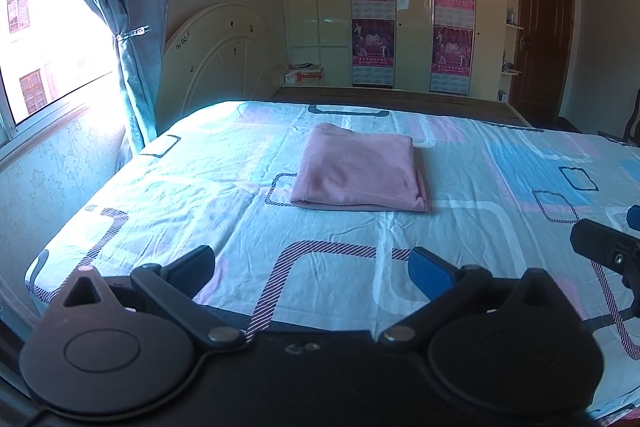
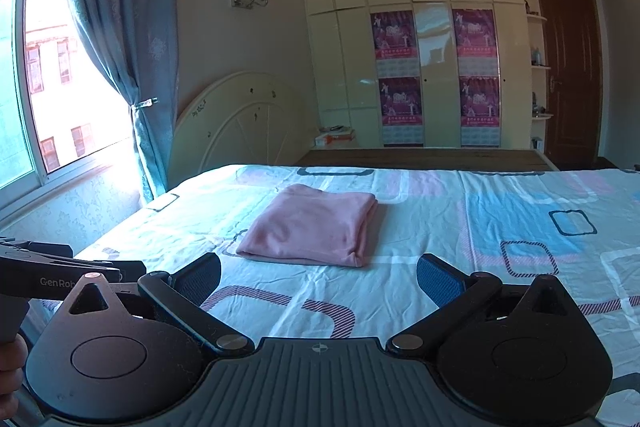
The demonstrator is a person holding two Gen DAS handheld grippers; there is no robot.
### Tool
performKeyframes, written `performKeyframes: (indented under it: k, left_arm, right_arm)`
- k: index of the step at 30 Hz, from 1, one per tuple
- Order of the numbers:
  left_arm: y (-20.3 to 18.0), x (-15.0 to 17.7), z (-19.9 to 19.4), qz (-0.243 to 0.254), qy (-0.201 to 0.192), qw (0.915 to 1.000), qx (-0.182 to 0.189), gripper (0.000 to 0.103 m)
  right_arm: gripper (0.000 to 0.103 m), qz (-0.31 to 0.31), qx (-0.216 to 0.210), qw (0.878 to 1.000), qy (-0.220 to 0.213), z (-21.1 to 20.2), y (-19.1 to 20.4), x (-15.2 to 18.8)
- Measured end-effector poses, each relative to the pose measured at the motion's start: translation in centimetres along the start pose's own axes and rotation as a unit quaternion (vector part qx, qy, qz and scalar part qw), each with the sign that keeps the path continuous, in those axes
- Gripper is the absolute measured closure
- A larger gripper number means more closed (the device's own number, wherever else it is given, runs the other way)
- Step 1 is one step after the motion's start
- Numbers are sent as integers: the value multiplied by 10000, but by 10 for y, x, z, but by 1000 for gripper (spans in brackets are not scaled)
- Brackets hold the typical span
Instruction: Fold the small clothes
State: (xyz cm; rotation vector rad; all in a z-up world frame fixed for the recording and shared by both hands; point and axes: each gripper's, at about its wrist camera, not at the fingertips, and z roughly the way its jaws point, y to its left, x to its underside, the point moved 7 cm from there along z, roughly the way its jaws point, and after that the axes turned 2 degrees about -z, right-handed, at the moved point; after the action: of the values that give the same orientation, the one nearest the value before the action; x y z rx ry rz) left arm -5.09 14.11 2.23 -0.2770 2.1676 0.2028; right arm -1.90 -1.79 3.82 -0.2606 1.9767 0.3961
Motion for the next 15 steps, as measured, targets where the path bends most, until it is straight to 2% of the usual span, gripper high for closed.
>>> performKeyframes:
  k: [15]
  left_arm:
    - [2, -2, 7, -2, 47, 10000, 29, 0]
  right_arm:
    - [0, -11, -12, 10000, 76, 8, 0, -1]
